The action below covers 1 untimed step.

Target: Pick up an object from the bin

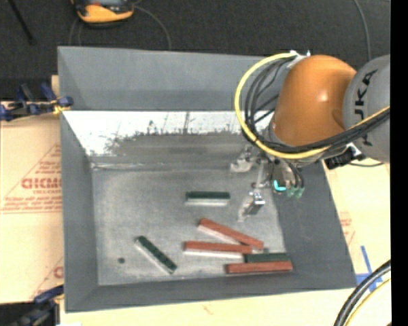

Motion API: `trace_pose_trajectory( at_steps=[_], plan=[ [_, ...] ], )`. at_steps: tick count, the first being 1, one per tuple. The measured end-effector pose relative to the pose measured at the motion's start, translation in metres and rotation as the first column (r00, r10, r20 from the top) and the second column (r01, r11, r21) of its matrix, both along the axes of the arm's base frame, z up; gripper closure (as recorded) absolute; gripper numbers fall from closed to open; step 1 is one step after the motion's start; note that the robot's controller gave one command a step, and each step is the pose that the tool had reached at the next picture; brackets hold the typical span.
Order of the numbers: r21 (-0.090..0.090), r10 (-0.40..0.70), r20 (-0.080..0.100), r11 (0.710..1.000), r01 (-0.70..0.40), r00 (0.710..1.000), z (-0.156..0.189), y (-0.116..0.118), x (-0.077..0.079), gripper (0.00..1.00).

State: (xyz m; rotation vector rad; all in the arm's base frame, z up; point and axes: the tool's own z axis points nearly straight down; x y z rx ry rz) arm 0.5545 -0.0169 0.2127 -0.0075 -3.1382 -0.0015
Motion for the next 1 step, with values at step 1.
trace_pose_trajectory(
  at_steps=[1],
  plan=[
    [0.000,0.000,0.008,1.000,0.000,1.000,0.0038,-0.0001,0.0016,0.00]
  ],
)
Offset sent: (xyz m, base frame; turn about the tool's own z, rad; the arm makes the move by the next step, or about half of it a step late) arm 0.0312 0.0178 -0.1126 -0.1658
